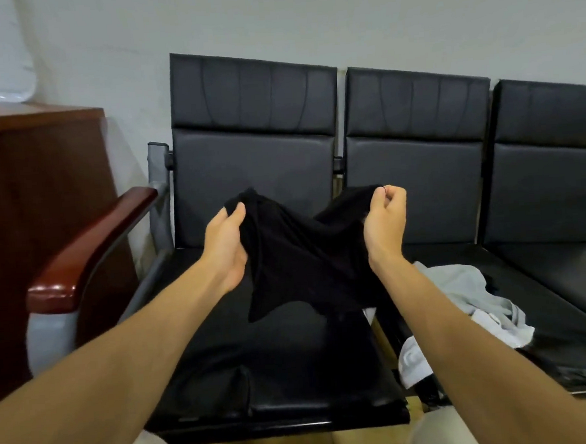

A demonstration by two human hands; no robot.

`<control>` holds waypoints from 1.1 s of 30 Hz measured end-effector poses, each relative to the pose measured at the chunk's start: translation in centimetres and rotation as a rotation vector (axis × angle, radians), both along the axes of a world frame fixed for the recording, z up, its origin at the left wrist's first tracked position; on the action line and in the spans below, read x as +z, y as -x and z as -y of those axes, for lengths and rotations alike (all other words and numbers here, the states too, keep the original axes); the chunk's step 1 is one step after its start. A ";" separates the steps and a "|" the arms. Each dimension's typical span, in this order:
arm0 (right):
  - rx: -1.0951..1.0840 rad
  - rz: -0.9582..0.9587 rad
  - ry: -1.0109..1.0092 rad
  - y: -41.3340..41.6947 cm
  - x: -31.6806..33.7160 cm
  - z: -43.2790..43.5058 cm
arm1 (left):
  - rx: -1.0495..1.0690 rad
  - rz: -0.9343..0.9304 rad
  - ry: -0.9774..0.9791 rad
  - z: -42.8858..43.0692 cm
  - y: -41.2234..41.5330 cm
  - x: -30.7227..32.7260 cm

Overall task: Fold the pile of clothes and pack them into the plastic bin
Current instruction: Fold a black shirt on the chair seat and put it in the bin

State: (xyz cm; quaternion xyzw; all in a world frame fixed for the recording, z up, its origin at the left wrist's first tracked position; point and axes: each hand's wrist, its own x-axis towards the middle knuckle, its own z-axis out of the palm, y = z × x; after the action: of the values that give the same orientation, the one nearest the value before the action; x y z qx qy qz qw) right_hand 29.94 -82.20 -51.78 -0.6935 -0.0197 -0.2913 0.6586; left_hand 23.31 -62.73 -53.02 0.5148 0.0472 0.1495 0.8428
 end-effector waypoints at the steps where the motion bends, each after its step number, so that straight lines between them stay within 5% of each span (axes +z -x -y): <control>1: 0.015 0.028 -0.013 0.0 -0.3 -0.7 | 0.031 0.011 0.050 -0.8 0.3 -0.1; 5: 0.107 0.052 -0.049 -0.7 -1.3 -2.8 | 0.124 0.005 0.116 -4.5 0.9 -0.4; 13: 0.299 -0.170 0.132 -1.8 -8.0 -3.9 | 0.300 -0.395 -0.231 -8.6 0.3 -9.8; 21: 0.367 -0.216 0.217 -4.0 -13.6 -2.2 | 0.413 -0.324 -0.536 -8.3 -0.8 -13.5; 27: 0.481 -0.413 0.999 -5.1 -17.0 -2.2 | 0.139 -0.458 -0.655 -8.1 -3.0 -17.1; 31: 0.829 -0.565 1.227 -4.3 -17.9 -2.8 | 0.082 -0.573 -0.737 -7.2 -3.7 -17.2; 33: 0.891 -0.535 1.365 -4.2 -18.5 -3.0 | 0.204 -0.625 -0.979 -6.5 -3.9 -16.6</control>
State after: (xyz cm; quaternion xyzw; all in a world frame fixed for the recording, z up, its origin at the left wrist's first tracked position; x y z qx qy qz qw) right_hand 34.18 -79.16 -70.30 -0.9110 -0.3054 0.2437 0.1324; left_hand 27.25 -56.27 -69.60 0.8565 0.2681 0.0753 0.4346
